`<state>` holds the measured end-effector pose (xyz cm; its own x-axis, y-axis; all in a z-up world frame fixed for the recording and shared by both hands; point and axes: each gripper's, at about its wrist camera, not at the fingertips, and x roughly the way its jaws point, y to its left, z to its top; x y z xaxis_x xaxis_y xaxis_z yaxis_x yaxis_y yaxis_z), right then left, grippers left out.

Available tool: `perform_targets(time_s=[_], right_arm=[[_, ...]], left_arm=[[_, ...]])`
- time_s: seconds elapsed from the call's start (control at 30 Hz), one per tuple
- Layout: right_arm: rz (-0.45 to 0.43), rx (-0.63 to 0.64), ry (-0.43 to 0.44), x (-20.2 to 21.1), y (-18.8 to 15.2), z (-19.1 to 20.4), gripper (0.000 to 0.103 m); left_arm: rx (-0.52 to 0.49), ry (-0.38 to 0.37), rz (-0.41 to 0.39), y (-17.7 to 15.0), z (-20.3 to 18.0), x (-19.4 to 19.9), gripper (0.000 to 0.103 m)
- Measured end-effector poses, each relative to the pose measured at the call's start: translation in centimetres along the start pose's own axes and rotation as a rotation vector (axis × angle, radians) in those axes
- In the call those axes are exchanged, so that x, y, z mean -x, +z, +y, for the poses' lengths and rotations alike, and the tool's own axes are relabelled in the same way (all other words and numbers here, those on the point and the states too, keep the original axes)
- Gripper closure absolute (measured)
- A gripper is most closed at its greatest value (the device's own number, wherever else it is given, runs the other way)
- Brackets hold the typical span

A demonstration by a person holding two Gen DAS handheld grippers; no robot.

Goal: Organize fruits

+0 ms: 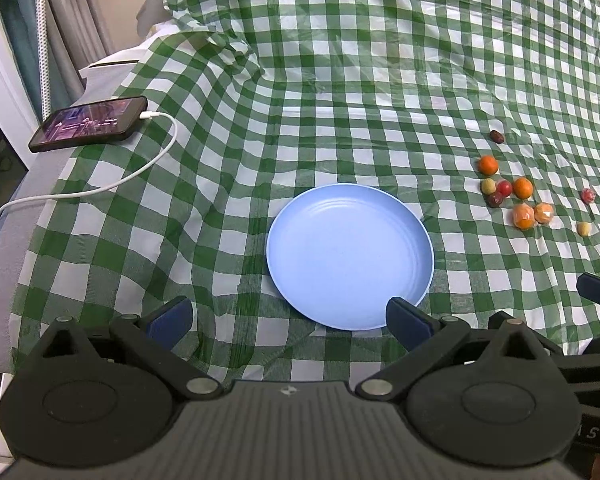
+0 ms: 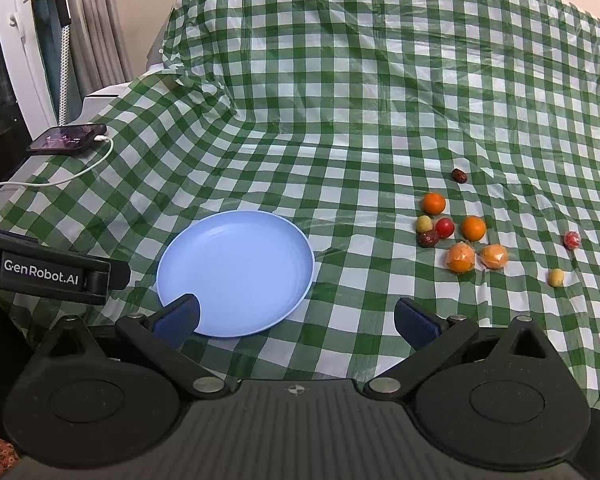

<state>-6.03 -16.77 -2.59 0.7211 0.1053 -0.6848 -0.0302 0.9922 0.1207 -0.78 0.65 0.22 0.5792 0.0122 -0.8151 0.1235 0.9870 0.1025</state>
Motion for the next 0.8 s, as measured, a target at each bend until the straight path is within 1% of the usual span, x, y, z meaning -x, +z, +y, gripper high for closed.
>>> perform_targets(time_s=[0.8], right_arm=[[0.014,-0.011,0.005,-0.28,-0.39,0.23,0.0]], left_arm=[[-0.018,0.008,0.013,-0.29,-0.34,-0.29,0.0]])
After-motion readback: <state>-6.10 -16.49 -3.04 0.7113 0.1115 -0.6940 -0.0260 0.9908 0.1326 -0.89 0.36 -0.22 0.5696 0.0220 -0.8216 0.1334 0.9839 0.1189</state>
